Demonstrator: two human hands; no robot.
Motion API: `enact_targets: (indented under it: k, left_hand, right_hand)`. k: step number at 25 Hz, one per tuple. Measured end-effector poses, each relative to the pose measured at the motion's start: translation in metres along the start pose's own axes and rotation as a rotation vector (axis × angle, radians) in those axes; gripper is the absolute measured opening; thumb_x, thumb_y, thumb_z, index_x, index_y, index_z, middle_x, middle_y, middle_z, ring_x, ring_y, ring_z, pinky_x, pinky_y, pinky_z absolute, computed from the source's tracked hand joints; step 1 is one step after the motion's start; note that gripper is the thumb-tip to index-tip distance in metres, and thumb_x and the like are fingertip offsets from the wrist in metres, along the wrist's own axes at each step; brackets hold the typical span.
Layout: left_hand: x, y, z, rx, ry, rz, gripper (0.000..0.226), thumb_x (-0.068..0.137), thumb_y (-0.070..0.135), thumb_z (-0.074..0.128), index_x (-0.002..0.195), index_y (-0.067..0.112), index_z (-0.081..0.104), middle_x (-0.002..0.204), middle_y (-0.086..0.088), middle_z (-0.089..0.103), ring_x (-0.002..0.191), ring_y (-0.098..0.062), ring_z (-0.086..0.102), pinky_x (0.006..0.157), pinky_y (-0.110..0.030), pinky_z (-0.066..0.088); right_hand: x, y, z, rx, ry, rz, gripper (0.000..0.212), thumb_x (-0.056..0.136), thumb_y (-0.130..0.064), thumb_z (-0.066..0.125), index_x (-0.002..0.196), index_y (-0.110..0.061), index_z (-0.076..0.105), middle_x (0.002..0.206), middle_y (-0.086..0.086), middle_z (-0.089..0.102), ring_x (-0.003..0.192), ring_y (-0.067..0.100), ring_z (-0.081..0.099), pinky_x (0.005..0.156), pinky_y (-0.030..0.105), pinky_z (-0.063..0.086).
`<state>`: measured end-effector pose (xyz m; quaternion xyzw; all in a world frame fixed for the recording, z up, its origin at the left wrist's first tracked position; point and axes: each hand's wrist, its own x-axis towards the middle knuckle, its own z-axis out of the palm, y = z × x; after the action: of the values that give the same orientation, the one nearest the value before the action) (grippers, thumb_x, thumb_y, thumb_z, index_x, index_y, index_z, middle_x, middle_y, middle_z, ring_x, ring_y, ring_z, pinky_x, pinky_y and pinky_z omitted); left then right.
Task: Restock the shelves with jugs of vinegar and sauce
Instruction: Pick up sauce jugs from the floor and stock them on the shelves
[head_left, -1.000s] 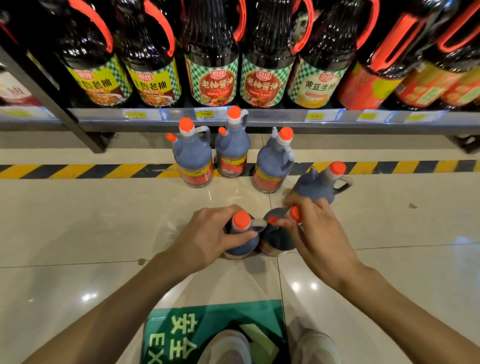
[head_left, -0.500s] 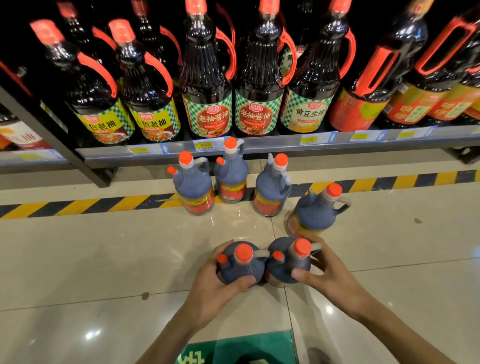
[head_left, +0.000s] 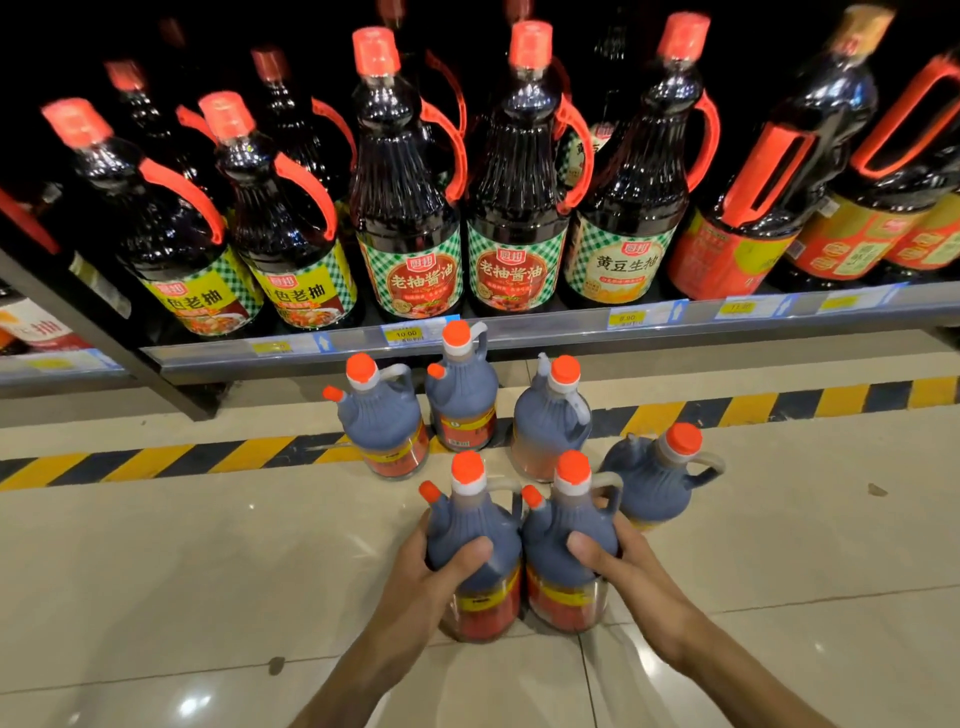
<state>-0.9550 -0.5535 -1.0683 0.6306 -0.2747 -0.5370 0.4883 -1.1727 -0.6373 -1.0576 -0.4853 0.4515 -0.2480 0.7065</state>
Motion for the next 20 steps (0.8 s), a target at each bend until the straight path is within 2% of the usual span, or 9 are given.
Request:
enact_targets:
  k: [2, 4, 9, 11, 15, 20]
  left_hand:
    - [0.008, 0.002, 0.002, -0.041, 0.012, -0.015, 0.076, 0.061, 0.053, 0.080, 0.129, 0.024, 0.064, 0.120, 0.010, 0.076, 0.114, -0.010, 0.070, 0.097, -0.030, 0.054]
    - [0.015, 0.001, 0.003, -0.085, 0.035, -0.004, 0.075, 0.064, 0.053, 0.080, 0.130, 0.023, 0.065, 0.123, 0.005, 0.075, 0.116, -0.016, 0.070, 0.102, -0.039, 0.053]
    - [0.020, -0.001, 0.003, -0.205, 0.066, -0.017, 0.071, 0.066, 0.046, 0.085, 0.131, 0.024, 0.067, 0.127, -0.004, 0.074, 0.118, -0.027, 0.070, 0.103, -0.047, 0.050]
    - [0.020, 0.001, 0.001, -0.218, 0.067, -0.017, 0.065, 0.066, 0.046, 0.085, 0.127, 0.029, 0.070, 0.126, -0.005, 0.074, 0.116, -0.027, 0.071, 0.099, -0.045, 0.053]
    - [0.016, 0.023, -0.004, -0.211, 0.075, -0.001, 0.054, 0.066, 0.048, 0.083, 0.117, 0.037, 0.074, 0.122, -0.004, 0.076, 0.110, -0.026, 0.074, 0.082, -0.031, 0.061]
    - [-0.010, 0.101, -0.003, -0.217, 0.074, 0.068, 0.052, 0.066, 0.047, 0.082, 0.116, 0.037, 0.075, 0.118, -0.002, 0.077, 0.106, -0.022, 0.075, 0.076, -0.023, 0.060]
  right_hand:
    - [0.009, 0.005, 0.005, 0.057, 0.027, -0.014, 0.073, 0.071, -0.044, 0.081, 0.137, -0.019, 0.059, 0.130, -0.004, 0.073, 0.122, 0.014, 0.068, 0.091, 0.022, 0.056]
    - [0.015, 0.009, 0.011, 0.105, 0.082, -0.026, 0.073, 0.068, -0.043, 0.083, 0.132, -0.016, 0.062, 0.125, 0.000, 0.075, 0.117, 0.018, 0.071, 0.086, 0.023, 0.058]
    - [0.025, 0.009, 0.031, 0.189, 0.214, -0.033, 0.064, 0.070, -0.034, 0.092, 0.126, -0.021, 0.065, 0.115, -0.003, 0.079, 0.106, 0.016, 0.075, 0.078, 0.021, 0.060]
    - [0.027, 0.005, 0.037, 0.228, 0.222, -0.036, 0.062, 0.066, -0.037, 0.082, 0.125, -0.024, 0.066, 0.114, -0.005, 0.079, 0.104, 0.015, 0.076, 0.075, 0.021, 0.060]
    - [0.024, -0.016, 0.047, 0.252, 0.208, -0.046, 0.060, 0.066, -0.040, 0.079, 0.123, -0.025, 0.067, 0.113, -0.002, 0.079, 0.102, 0.018, 0.077, 0.074, 0.023, 0.061]
    - [0.004, -0.088, 0.054, 0.258, 0.171, -0.076, 0.055, 0.070, -0.038, 0.076, 0.122, -0.021, 0.068, 0.107, 0.001, 0.081, 0.096, 0.019, 0.078, 0.069, 0.021, 0.061]
